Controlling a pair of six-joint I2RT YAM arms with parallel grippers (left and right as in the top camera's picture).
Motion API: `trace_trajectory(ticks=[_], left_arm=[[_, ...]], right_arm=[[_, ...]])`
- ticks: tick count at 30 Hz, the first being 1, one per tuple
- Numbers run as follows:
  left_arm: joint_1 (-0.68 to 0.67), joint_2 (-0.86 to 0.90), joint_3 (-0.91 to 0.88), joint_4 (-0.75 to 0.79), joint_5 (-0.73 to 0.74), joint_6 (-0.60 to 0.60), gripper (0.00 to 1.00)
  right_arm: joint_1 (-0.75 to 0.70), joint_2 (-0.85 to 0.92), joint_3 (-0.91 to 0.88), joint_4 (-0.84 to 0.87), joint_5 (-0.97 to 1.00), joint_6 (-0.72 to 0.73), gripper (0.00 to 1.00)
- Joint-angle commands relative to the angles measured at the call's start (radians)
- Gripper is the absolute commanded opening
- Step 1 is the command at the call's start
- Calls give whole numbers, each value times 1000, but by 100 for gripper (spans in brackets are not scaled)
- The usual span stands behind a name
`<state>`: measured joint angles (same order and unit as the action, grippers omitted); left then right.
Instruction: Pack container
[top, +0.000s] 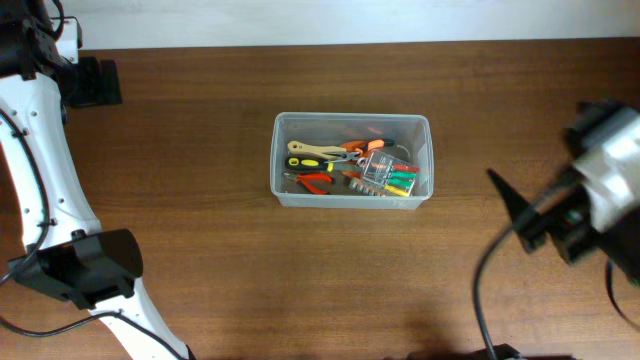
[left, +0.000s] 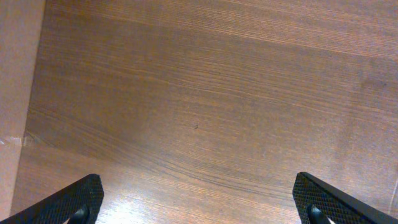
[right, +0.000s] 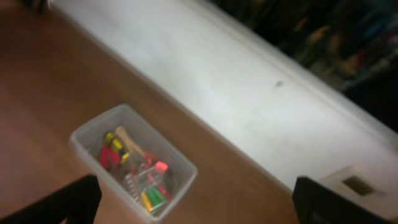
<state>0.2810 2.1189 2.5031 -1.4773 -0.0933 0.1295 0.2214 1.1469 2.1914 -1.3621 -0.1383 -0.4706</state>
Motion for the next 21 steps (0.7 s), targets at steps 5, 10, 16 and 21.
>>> trace_trajectory(ticks=[5, 10, 16, 21], left_arm=[[3, 5, -2, -1, 10, -12, 99], [3, 5, -2, -1, 10, -12, 99], [3, 5, -2, -1, 10, -12, 99], [3, 5, -2, -1, 10, -12, 99]], right_arm=[[-177, -388, -608, 302, -69, 9, 98], [-230, -652, -1091, 483, -76, 31, 99], [-271, -940, -1604, 714, -76, 198, 99], [-290, -1067, -1864, 833, -76, 229, 99]])
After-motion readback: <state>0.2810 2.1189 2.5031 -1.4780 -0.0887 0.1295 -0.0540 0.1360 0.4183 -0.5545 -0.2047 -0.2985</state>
